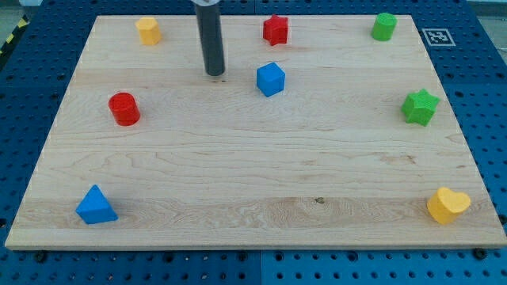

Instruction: Place your arm towards the green circle

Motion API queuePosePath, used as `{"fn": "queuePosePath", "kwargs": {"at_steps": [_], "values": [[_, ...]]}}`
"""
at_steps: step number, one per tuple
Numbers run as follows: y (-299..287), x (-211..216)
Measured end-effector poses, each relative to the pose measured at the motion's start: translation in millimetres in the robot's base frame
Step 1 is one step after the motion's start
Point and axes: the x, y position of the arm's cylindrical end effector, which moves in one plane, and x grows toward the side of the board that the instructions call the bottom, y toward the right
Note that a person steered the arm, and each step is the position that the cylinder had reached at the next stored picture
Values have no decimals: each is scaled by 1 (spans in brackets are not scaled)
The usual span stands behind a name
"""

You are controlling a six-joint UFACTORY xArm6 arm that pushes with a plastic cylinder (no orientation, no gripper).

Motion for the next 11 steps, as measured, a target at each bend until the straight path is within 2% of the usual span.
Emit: {"fn": "queuePosePath", "kwargs": {"at_steps": [1,3,6,9,11], "values": [[0,-28],[1,-42],[17,-127],[158,-133],[181,-132]]}}
